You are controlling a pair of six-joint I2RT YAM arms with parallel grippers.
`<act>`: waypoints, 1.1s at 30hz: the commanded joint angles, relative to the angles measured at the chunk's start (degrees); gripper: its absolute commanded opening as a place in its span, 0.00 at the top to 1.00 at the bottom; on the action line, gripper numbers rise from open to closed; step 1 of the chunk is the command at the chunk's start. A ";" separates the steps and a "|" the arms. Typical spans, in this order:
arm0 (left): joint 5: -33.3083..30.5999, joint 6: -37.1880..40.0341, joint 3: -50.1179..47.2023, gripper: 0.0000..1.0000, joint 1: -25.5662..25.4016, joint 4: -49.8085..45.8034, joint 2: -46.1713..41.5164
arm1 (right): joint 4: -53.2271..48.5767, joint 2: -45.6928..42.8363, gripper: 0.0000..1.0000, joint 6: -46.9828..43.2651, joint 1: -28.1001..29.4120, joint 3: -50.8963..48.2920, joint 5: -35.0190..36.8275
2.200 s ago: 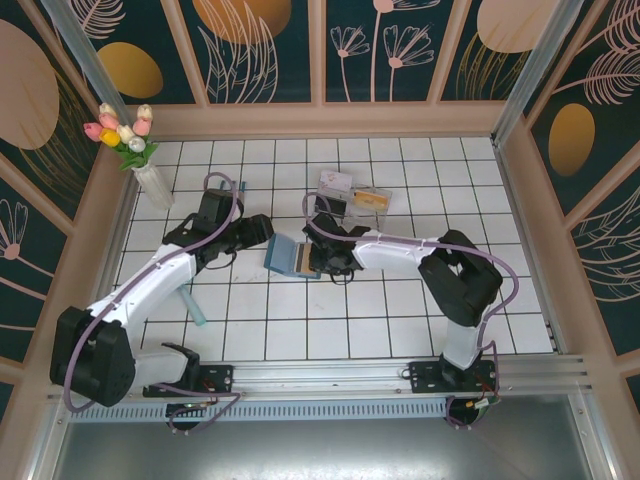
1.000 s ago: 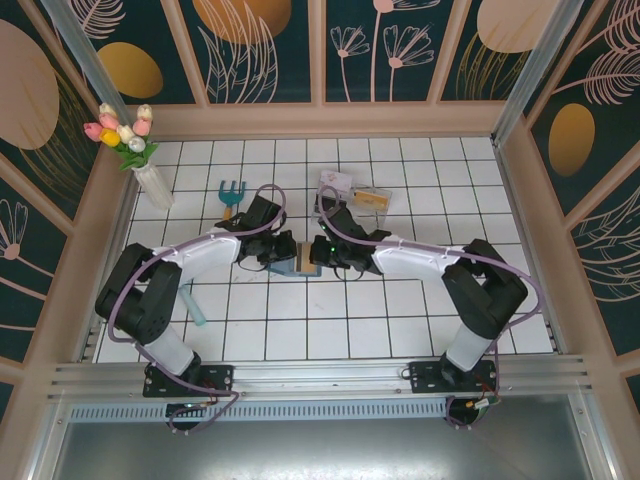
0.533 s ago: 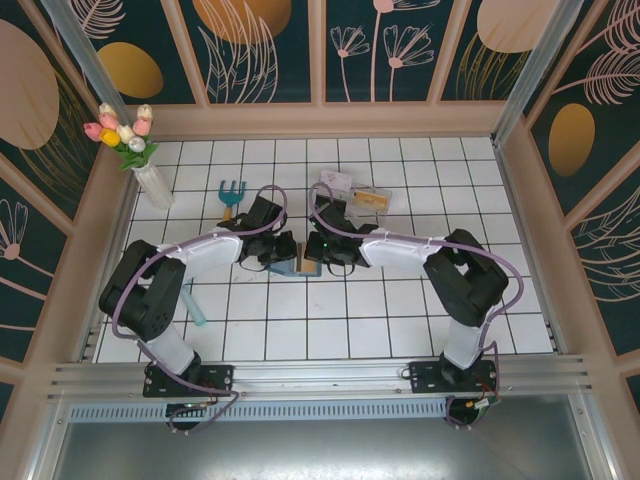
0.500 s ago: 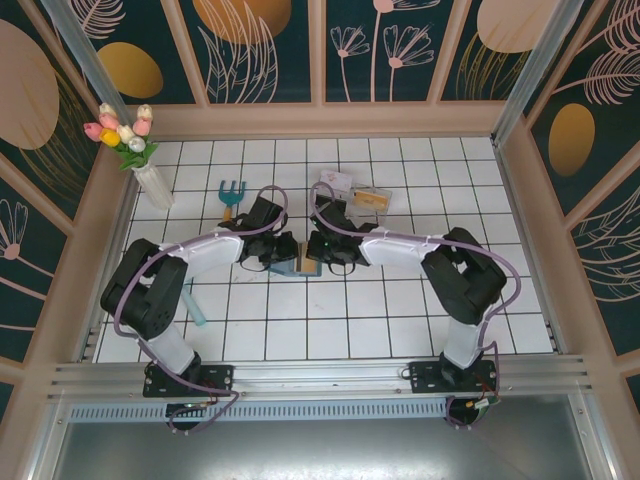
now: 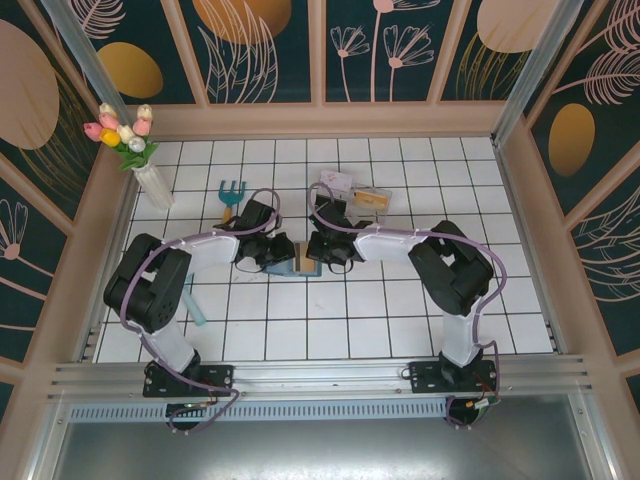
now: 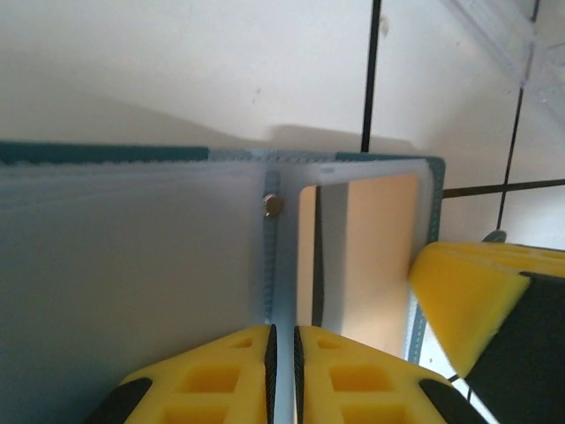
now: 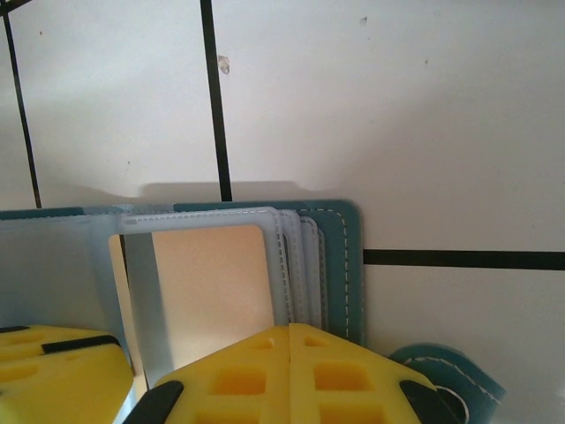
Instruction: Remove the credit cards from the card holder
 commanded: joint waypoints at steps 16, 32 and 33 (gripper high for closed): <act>11.22 -2.62 -2.72 0.80 3.02 9.32 -0.27 | -3.20 1.98 0.96 -0.02 -0.23 -0.26 -0.50; 6.77 -1.58 -2.81 0.82 3.01 6.71 1.32 | -2.78 2.10 0.96 0.11 -0.26 -1.00 -0.74; 6.82 -1.49 -2.82 0.83 3.01 6.79 1.52 | -2.77 2.15 0.96 0.17 -0.23 -1.00 -0.77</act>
